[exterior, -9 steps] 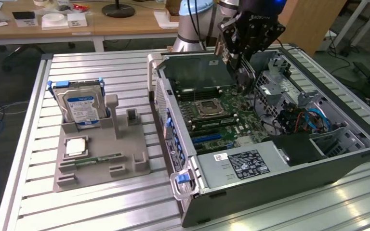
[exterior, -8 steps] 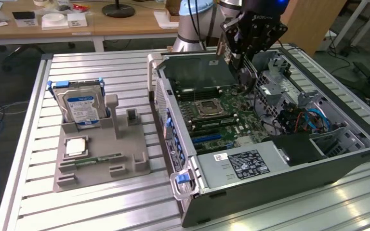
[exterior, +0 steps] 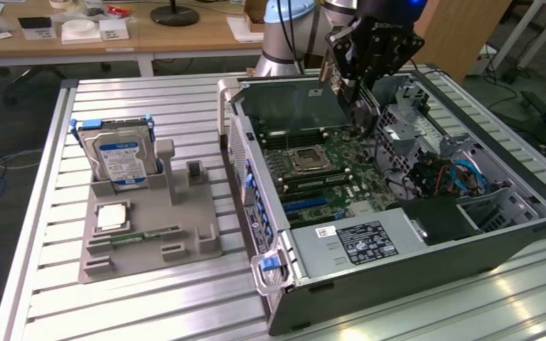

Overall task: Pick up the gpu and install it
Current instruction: 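Pick up the gpu and move the gpu toward the slot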

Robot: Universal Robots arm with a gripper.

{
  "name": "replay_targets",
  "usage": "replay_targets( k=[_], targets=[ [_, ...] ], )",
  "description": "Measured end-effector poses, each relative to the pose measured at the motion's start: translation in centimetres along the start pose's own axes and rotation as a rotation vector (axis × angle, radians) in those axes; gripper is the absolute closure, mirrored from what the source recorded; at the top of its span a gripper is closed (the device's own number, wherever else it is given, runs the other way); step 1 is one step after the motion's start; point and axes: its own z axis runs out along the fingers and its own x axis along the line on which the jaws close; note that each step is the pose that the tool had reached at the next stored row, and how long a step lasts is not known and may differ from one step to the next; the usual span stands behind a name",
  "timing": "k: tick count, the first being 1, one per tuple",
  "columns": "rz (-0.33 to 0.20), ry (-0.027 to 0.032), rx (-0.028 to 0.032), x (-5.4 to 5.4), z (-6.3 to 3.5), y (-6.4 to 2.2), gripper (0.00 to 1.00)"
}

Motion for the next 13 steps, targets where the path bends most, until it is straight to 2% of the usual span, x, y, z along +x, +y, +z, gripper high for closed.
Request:
replay_targets(
  k=[13],
  targets=[
    [0.000, 0.0002, 0.0000, -0.45, 0.01, 0.01, 0.73]
  ],
)
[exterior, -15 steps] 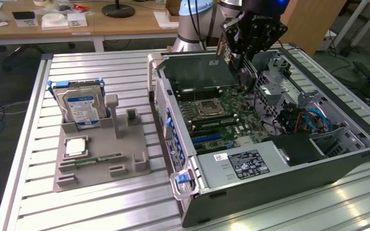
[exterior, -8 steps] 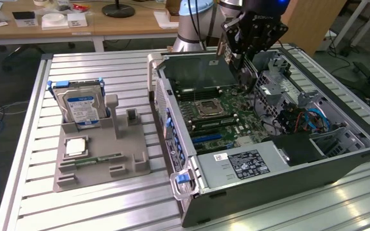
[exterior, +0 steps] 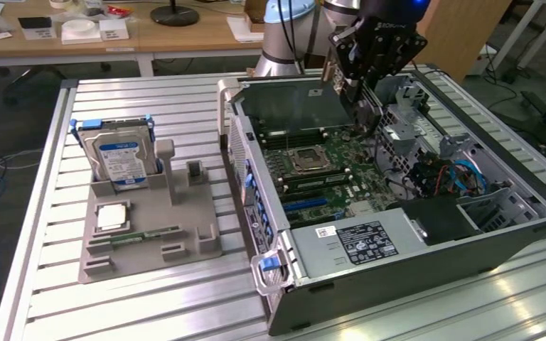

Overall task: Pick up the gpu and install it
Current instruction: 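Pick up the gpu and move the gpu toward the slot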

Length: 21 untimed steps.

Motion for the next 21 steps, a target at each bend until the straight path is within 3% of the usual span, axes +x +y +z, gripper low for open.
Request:
replay_targets(
  k=[21],
  targets=[
    [0.000, 0.0017, 0.0000, -2.6, 0.06, 0.05, 0.73]
  ],
)
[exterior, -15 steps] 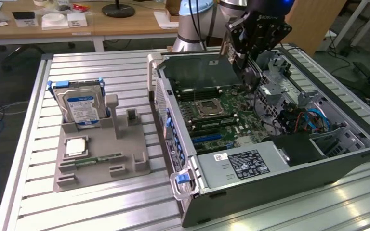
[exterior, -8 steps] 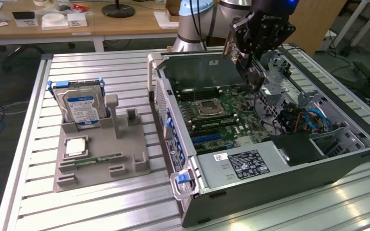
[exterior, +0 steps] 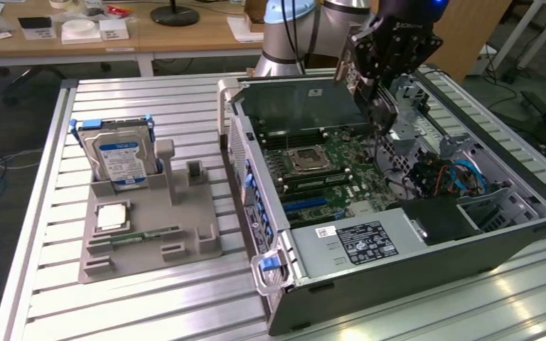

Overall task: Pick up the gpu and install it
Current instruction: 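Pick up the gpu and move the gpu toward the slot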

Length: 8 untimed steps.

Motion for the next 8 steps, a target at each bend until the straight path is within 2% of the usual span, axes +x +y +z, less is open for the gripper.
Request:
replay_targets(
  k=[8],
  targets=[
    [0.000, 0.0002, -0.0001, -0.95, 0.02, 0.02, 0.73]
  ],
)
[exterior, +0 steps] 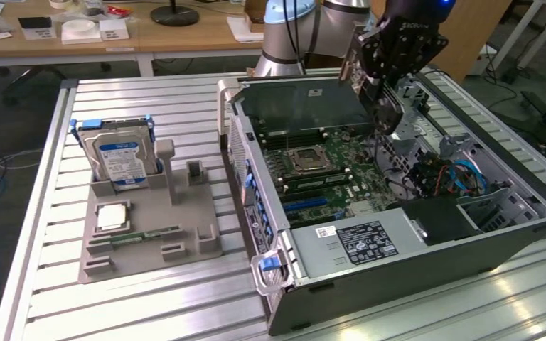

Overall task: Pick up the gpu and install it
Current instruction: 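Pick up the gpu and move the gpu toward the slot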

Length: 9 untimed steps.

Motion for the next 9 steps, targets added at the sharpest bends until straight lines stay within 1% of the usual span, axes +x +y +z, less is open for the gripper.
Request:
replay_targets(
  k=[4, 9],
  targets=[
    [0.000, 0.0000, 0.0001, -0.27, 0.00, 0.01, 0.73],
    [0.000, 0.0000, 0.0000, -0.29, 0.01, 0.01, 0.73]
  ],
)
